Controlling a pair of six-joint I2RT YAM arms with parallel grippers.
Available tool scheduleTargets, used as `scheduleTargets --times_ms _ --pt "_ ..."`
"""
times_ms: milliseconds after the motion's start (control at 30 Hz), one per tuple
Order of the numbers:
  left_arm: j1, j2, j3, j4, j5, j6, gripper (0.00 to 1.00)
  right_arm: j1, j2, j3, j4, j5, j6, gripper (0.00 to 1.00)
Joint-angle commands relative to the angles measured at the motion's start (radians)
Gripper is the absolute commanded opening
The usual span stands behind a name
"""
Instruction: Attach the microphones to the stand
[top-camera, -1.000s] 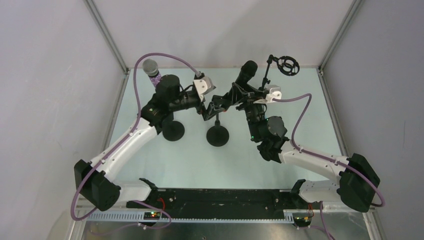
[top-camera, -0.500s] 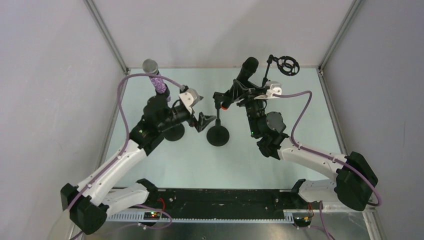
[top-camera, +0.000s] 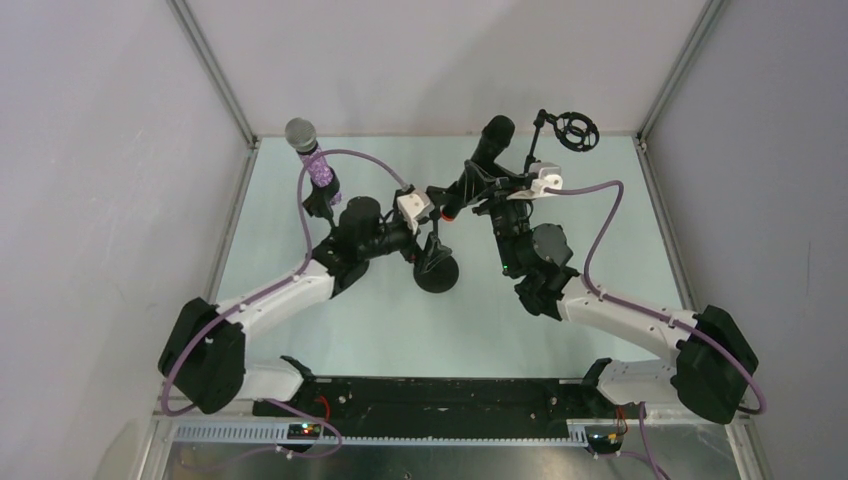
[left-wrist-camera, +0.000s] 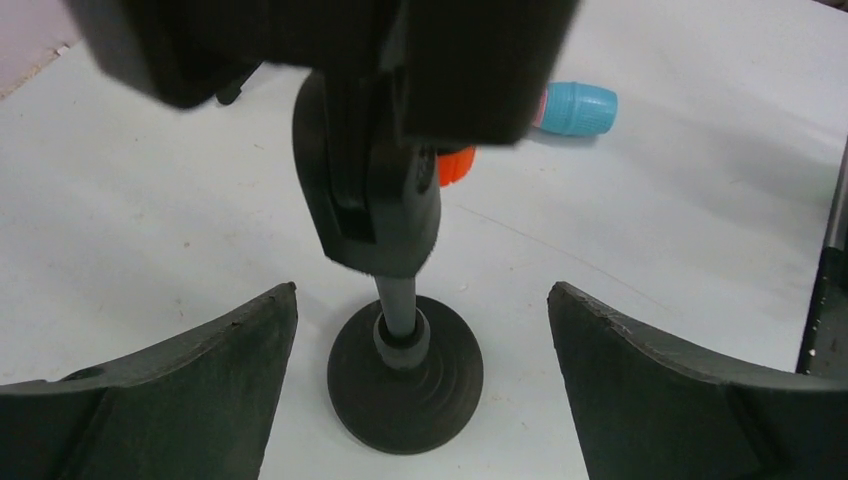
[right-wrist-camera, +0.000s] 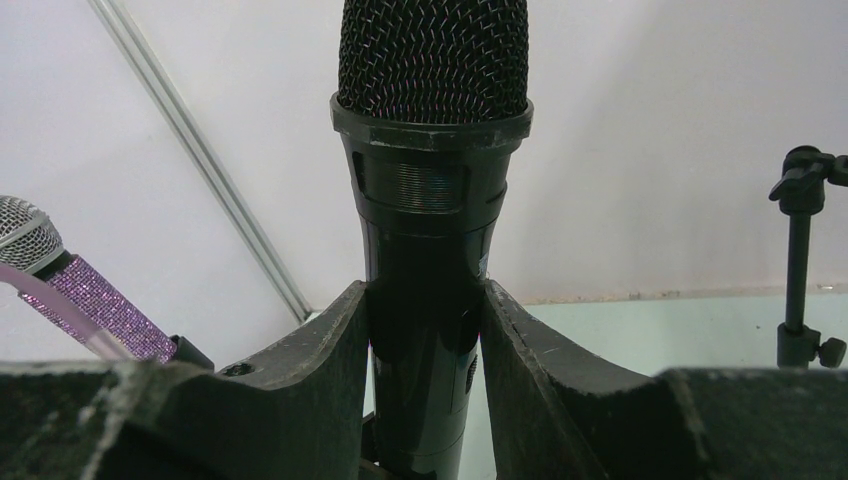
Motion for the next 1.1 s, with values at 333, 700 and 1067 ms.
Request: scheduleTargets --times_ms 333,700,1067 --pt "-0.056 0.053 -0.075 0.145 -0.073 -0.002 0.89 -0.009 -0.07 0.053 0.009 -0.013 0.014 0.0" --pt "-0.1 0.068 -0.149 0.175 -0.177 0.006 0.72 -0.013 -0.084 0.053 -0.015 -0.011 0.021 0.0" --pt "-0.114 0.113 -0.145 0.27 -0.339 0.015 0.47 -0.024 -0.092 0.053 -0.034 -0.025 0.054 0.0"
